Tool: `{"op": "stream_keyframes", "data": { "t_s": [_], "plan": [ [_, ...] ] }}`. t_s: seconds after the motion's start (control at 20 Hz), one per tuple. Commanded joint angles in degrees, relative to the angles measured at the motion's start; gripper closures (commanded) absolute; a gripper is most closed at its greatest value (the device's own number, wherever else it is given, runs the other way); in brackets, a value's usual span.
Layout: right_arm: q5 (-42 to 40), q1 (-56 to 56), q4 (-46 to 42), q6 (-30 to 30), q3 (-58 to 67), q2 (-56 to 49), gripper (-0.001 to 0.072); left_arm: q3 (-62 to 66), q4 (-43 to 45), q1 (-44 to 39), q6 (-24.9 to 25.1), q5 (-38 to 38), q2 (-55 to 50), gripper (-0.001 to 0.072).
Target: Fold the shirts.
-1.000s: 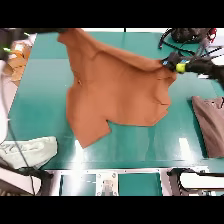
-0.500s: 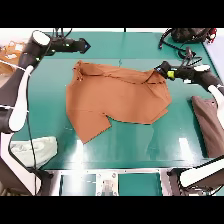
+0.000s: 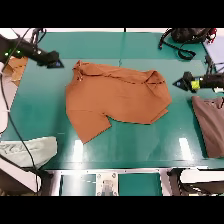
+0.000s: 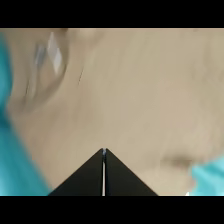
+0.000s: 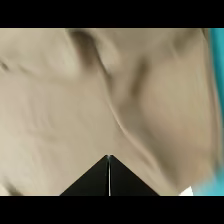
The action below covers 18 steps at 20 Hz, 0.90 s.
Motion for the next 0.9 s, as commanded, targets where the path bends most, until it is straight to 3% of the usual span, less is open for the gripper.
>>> {"op": "stream_keyframes", "data": {
  "t_s": [0.0, 0.05, 0.1, 0.25, 0.45, 0.55, 0.65, 0.7, 0.75, 0.8, 0.85],
  "plan": [
    [1.57, -4.33, -9.46, 4.28, -11.65, 7.74, 0.0661, -14.58, 6.86, 1.22, -2.47, -2.14, 9.09, 0.0685],
    [0.87, -5.44, -9.66, 4.55, -14.73, 9.01, 0.0566, -21.33, 6.91, 1.51, -2.36, 0.96, 13.05, 0.0684],
    [-0.39, -6.10, -9.68, 4.50, -17.62, 9.73, 0.0546, -27.50, 6.91, 1.70, -2.36, 4.00, 16.48, 0.0684],
    [-6.08, -5.46, -7.63, 4.26, -23.63, 8.94, 0.0537, -42.14, 7.21, 1.95, -2.51, 10.08, 23.21, 0.0682],
    [-9.42, -2.95, -0.74, 0.81, -23.93, 3.61, 0.0508, -48.76, 7.39, 1.95, -3.76, 12.92, 24.28, 0.0678],
    [-10.54, -1.70, 0.81, 0.76, -23.63, 0.90, 0.0506, -50.25, 7.37, 1.95, -5.42, 15.34, 24.28, 0.0342],
    [-12.39, -0.37, 2.21, -0.76, -23.56, -1.36, 0.0499, -51.58, 7.39, 1.95, -5.55, 17.46, 24.28, 0.0348],
    [-13.53, 0.11, 3.98, -2.05, -23.54, -2.21, 0.0502, -52.15, 7.37, 1.95, -5.55, 18.64, 24.28, 0.0348],
    [-14.03, 0.42, 5.97, -3.58, -23.47, -2.84, 0.0552, -52.39, 7.37, 1.95, -5.55, 19.71, 24.17, 0.0348],
    [-13.94, 0.46, 7.21, -5.25, -23.17, -3.17, 0.0666, -52.37, 7.06, 1.95, -5.46, 20.65, 23.76, 0.0348],
    [-13.35, 0.42, 7.10, -5.18, -22.75, -3.06, 0.0697, -52.37, 6.69, 1.95, -5.42, 21.22, 23.21, 0.0348]
  ]
}}
